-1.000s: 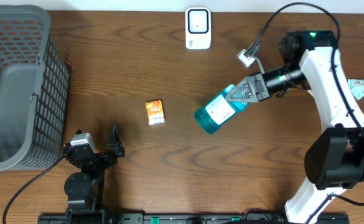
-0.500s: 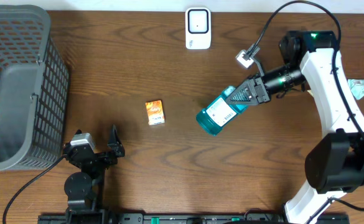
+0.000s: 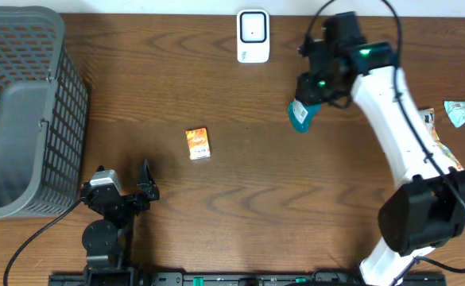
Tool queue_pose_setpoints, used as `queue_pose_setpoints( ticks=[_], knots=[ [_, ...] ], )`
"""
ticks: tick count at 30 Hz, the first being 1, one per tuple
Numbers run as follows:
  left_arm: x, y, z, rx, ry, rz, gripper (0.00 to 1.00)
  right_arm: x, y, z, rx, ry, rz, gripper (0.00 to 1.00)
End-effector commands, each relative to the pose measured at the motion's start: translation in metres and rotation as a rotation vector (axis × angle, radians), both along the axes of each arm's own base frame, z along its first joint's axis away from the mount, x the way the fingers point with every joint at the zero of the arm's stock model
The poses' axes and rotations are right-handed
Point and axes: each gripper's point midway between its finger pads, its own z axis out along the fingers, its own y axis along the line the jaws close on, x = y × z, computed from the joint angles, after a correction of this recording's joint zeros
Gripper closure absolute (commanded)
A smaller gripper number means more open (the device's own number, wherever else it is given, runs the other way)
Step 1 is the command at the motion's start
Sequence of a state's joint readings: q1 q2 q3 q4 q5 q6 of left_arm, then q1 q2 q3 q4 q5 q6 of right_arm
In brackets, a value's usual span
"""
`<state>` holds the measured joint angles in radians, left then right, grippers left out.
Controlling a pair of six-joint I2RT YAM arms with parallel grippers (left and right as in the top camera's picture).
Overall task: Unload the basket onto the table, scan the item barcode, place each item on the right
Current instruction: 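Tilt the bottle and present its label to the scanner face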
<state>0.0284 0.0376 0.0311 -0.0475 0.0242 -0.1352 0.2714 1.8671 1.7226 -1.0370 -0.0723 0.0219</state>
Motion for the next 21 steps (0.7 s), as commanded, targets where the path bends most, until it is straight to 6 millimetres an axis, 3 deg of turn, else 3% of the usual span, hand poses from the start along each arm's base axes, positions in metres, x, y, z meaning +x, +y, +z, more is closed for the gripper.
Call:
queue_pose_setpoints(
  ticks=[1,8,14,18,21],
  knots=[
    [-0.001,0.002,-0.018,-0.009,0.047,0.009,0.02,0.023,-0.014,0.026,-0.198,-0.193,-0.173,0.99],
    [-0.001,0.002,-0.018,-0.009,0.047,0.009,0.02,0.07,-0.003,0.061,-0.38,-0.507,-0.239,0.99],
    [-0.001,0.002,-0.018,-0.009,0.047,0.009,0.02,0.118,0.014,0.064,-0.402,-0.677,-0.195,0.99],
    [-0.001,0.002,-0.018,-0.009,0.047,0.009,0.02,0.137,0.021,0.069,-0.553,-0.793,-0.2,0.99],
    [-0.001,0.002,-0.018,-0.009,0.047,0.009,0.02,0.147,0.036,0.069,-0.66,-0.855,-0.16,0.99]
  ],
)
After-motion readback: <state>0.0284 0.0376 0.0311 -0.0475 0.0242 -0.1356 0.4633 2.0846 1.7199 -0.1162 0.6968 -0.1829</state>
